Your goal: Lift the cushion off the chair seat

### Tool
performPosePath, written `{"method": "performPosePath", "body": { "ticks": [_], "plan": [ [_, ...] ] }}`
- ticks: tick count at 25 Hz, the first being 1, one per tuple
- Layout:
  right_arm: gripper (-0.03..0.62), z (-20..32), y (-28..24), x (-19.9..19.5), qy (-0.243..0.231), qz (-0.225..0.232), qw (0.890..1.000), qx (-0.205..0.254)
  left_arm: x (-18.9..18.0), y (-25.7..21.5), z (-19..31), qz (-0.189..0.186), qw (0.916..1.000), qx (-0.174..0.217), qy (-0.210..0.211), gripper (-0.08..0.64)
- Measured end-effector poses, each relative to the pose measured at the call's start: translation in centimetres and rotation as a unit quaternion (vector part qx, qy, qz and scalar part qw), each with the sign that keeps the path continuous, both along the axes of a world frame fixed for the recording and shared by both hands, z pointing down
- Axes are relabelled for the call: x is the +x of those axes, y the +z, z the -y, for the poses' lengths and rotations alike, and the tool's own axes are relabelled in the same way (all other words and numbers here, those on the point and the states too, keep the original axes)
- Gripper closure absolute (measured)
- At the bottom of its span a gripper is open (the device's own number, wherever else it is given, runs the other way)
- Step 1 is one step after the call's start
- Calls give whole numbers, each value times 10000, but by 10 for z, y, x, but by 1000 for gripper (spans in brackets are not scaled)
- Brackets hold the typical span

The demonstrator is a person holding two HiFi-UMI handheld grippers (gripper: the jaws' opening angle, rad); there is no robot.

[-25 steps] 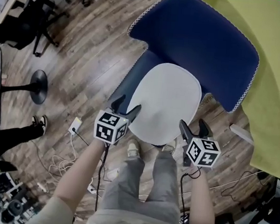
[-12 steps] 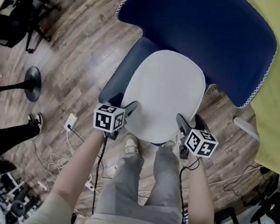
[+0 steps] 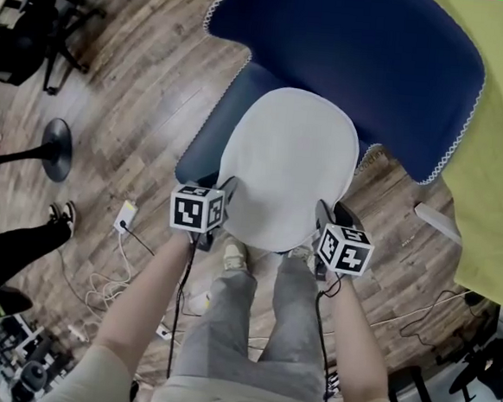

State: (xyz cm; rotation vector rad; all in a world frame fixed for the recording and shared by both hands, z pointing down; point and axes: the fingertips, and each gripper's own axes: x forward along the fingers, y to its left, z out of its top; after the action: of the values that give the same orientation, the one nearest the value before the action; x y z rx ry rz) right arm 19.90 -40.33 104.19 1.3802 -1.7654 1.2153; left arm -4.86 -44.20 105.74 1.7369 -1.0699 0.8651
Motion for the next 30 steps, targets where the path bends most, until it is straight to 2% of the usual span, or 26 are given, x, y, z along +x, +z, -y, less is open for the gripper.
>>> {"method": "performPosePath", "body": {
  "ticks": [2, 4, 7, 10, 12, 16, 18, 22, 30],
  "plan": [
    [479, -3, -12, 0, -44, 205, 9998, 59, -2, -8, -5, 38, 10000, -44, -22, 435],
    [505, -4, -27, 2, -90, 310, 9994, 151, 1, -21, -9, -6, 10000, -13, 44, 459],
    [516, -4, -55, 7, -207, 324, 9988, 297, 9, -47, -11, -112, 9998, 128, 142, 468],
    [517, 0, -101, 3, -233, 573, 9962, 607, 5, -87, -9, -158, 9993, 315, 117, 468],
    [517, 2, -144, -6, -227, 737, 9934, 843, -5, -127, -8, -226, 9985, 483, 74, 468],
    [517, 0, -230, -23, -326, 704, 9896, 1215, -23, -209, -9, -521, 9963, 682, -47, 468],
    [517, -3, -287, -43, -381, 624, 9876, 1387, -43, -264, -11, -675, 9947, 774, -87, 469],
    [517, 4, -412, -81, -494, 468, 9807, 1834, -78, -382, -1, -819, 9891, 1216, -106, 469],
    [517, -22, -582, -90, -795, 451, 9576, 2733, -87, -546, -33, -981, 9736, 2042, -292, 468]
  ]
}}
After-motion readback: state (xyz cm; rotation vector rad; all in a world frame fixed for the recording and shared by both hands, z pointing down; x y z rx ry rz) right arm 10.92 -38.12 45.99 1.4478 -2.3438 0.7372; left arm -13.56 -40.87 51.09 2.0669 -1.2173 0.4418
